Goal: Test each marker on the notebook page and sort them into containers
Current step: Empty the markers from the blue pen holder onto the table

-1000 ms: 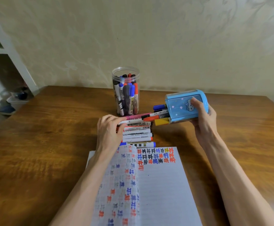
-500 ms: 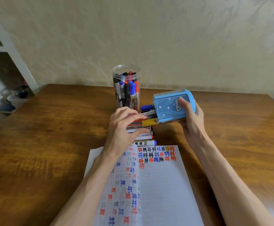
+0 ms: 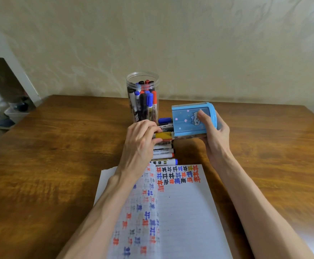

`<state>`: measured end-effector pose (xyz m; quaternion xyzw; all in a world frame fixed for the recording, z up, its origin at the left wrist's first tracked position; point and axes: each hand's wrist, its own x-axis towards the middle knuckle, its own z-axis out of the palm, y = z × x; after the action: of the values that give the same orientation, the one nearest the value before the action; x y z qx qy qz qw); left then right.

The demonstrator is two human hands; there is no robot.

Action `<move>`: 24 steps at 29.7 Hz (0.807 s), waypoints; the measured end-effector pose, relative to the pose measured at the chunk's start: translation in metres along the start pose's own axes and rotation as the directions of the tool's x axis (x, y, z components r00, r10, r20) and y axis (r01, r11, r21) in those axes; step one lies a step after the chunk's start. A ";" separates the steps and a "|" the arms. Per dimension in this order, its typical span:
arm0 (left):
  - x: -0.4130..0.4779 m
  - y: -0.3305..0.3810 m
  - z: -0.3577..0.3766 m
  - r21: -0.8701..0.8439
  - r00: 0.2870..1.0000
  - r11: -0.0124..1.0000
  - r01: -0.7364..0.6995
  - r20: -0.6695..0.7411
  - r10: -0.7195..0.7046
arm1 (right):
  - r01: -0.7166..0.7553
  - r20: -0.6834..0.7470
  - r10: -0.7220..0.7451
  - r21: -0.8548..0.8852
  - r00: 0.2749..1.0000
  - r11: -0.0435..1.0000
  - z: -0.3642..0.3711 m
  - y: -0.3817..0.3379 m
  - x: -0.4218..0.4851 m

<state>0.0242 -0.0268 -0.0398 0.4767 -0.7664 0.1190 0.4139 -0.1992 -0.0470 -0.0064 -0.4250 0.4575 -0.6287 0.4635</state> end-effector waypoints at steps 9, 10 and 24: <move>-0.004 0.001 -0.006 -0.232 0.967 0.944 0.233 0.156 -0.200 | -0.029 0.011 0.029 0.011 1.000 1.000 -0.004 0.002 0.001; -0.005 -0.001 -0.009 -0.274 0.957 0.923 0.269 0.186 -0.223 | -0.039 0.013 0.038 0.011 0.999 0.999 -0.005 0.002 0.002; -0.012 -0.026 -0.024 -0.108 0.915 0.910 0.401 0.102 -0.391 | -0.033 -0.055 0.036 0.064 0.998 0.997 -0.033 -0.006 0.012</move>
<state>0.0606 -0.0188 -0.0388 0.5991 -0.6754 -0.0351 0.4286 -0.2344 -0.0520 -0.0068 -0.3842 0.4576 -0.6465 0.4744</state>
